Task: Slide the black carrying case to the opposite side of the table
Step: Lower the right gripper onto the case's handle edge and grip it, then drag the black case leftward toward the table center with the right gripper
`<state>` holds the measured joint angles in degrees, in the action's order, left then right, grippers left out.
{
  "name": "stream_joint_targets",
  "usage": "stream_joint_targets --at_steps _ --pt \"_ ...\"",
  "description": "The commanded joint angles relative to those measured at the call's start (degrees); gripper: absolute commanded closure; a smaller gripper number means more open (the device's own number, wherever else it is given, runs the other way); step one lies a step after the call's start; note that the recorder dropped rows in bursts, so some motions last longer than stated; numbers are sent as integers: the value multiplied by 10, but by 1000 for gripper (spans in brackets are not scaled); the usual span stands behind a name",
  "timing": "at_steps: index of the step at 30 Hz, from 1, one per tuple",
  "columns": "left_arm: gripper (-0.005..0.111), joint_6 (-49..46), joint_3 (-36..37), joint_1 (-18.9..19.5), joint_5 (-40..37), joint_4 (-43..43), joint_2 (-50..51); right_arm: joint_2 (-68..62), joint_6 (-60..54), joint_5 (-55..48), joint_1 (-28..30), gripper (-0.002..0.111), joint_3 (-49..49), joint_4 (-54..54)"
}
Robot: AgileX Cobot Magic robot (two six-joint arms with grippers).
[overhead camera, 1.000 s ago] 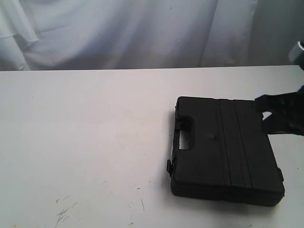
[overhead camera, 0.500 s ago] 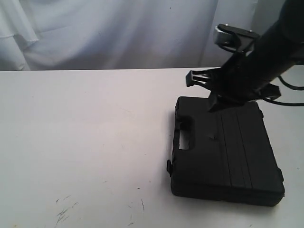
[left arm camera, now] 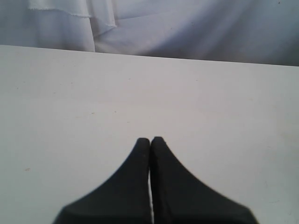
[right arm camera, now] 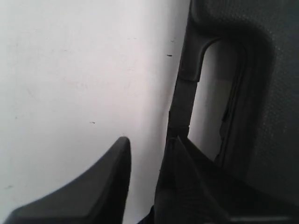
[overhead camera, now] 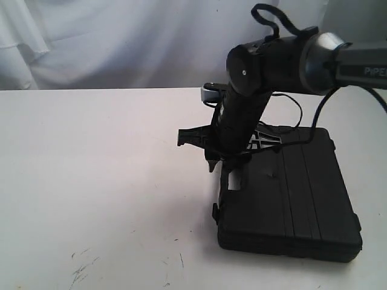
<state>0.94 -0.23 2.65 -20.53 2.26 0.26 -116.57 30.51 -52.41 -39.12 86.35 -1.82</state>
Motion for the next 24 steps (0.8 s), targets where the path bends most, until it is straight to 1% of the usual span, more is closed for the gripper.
stream_joint_targets --at_steps 1,5,10,15,24 --pt "107 2 2 0 9 0 -3 -16 46 4 -2 73 9 29" --pt "107 2 2 0 9 0 -3 -32 58 8 -2 73 20 38" --pt "107 2 2 0 9 0 -3 -59 75 -18 -2 73 45 41" --pt "107 2 2 0 9 0 -3 -64 98 -30 -2 73 49 68" --pt "107 2 2 0 9 0 -3 -89 97 -48 -3 73 49 39"
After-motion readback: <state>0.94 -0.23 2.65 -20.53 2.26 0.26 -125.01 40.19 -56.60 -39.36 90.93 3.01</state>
